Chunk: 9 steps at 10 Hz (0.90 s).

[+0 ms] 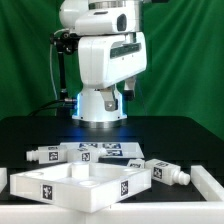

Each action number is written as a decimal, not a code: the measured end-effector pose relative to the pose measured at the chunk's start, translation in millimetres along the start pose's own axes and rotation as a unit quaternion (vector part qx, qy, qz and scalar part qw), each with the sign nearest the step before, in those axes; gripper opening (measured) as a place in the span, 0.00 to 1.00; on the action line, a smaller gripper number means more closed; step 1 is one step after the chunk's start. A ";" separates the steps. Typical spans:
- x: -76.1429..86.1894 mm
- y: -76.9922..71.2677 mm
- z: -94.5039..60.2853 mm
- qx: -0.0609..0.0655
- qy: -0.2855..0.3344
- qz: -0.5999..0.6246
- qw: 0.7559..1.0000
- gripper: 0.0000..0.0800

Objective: Assemble one leg

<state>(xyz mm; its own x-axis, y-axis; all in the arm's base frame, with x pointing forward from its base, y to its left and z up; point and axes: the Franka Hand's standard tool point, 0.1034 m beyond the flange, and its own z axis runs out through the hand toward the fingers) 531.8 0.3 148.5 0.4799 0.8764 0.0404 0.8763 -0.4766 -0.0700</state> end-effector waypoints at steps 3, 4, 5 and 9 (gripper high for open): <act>-0.9 -2.1 0.8 0.007 0.001 0.000 1.000 0.81; -1.0 -2.2 1.1 0.007 0.001 0.000 1.000 0.81; -1.0 -2.2 1.2 0.008 0.001 0.000 1.000 0.81; 12.7 -2.8 2.6 -0.021 0.018 0.162 0.986 0.81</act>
Offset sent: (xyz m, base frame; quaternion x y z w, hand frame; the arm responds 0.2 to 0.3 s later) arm 0.0000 0.0000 0.0000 0.0000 0.0000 0.0000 1.0000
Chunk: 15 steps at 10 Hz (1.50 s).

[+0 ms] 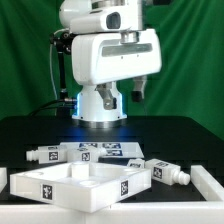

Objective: Assemble one leg

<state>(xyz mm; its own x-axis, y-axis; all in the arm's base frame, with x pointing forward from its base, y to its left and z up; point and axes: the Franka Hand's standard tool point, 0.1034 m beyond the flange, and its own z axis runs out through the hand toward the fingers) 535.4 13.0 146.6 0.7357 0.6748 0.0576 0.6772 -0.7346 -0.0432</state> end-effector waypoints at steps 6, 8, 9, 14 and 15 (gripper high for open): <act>41.7 -34.1 37.8 -0.003 0.003 -0.011 1.000 0.81; 41.4 -34.7 39.0 -0.002 0.002 -0.011 1.000 0.81; 43.9 -36.0 42.5 -0.006 0.007 -0.012 1.000 0.81; 50.5 -60.3 118.5 -0.017 0.040 -0.028 0.999 0.81; 49.8 -64.1 123.5 -0.014 0.038 -0.029 0.999 0.81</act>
Offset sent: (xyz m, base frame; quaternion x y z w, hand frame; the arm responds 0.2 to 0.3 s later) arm 0.0266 0.0684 -0.0445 -0.0755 0.0230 -0.1353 0.9877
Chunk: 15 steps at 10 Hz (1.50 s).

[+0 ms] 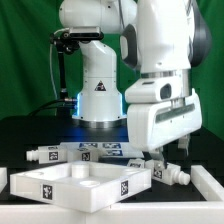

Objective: Assemble one leg

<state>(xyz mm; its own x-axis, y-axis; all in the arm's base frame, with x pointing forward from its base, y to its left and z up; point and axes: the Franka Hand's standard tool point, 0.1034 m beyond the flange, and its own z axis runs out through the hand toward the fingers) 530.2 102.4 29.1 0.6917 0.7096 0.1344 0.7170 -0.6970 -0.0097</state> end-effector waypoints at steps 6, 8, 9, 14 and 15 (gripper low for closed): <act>-18.6 -8.3 13.8 0.008 -0.010 0.003 1.000 0.81; -18.8 -8.4 14.0 0.008 -0.010 0.003 1.000 0.49; -18.7 -8.3 13.9 0.008 -0.010 0.003 1.000 0.49; -20.2 -23.7 -0.3 0.011 -0.021 0.036 0.999 0.36; -24.1 -34.0 -15.4 0.011 -0.026 0.044 0.999 0.36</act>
Offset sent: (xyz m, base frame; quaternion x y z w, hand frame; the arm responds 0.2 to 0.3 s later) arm -0.0205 -0.0033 -0.0134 0.0002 0.0169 -0.0056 0.9998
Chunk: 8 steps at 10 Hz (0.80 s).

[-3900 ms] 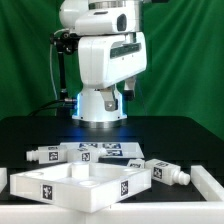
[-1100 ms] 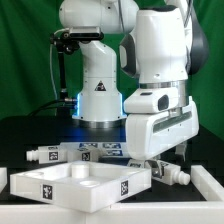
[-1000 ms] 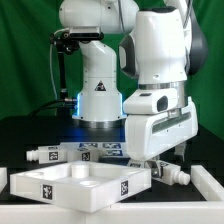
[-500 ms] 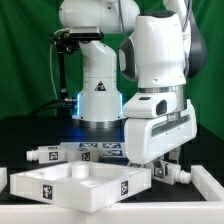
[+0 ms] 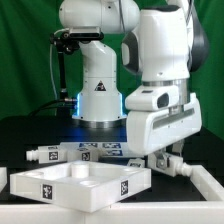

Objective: Assemble one leg

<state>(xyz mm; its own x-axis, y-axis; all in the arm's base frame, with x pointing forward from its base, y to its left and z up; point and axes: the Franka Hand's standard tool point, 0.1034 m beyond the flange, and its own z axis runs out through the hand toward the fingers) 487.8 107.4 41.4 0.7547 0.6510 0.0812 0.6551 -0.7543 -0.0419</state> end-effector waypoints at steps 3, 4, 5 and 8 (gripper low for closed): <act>-8.1 -27.4 -28.0 -0.008 0.003 0.020 1.000 0.36; -8.9 -26.2 -26.6 -0.008 0.002 0.021 1.000 0.36; -9.1 -26.2 -26.5 -0.008 0.002 0.021 1.000 0.36; -20.0 -39.7 -21.9 -0.008 0.008 0.048 0.999 0.36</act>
Offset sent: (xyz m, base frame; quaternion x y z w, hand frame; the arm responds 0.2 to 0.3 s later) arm 0.0000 0.0000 0.0000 0.0000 0.0000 0.0000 1.0000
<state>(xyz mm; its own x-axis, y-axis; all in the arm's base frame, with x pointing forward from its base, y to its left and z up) 446.0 122.5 63.3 0.8128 0.5751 0.0930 0.5798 -0.8140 -0.0339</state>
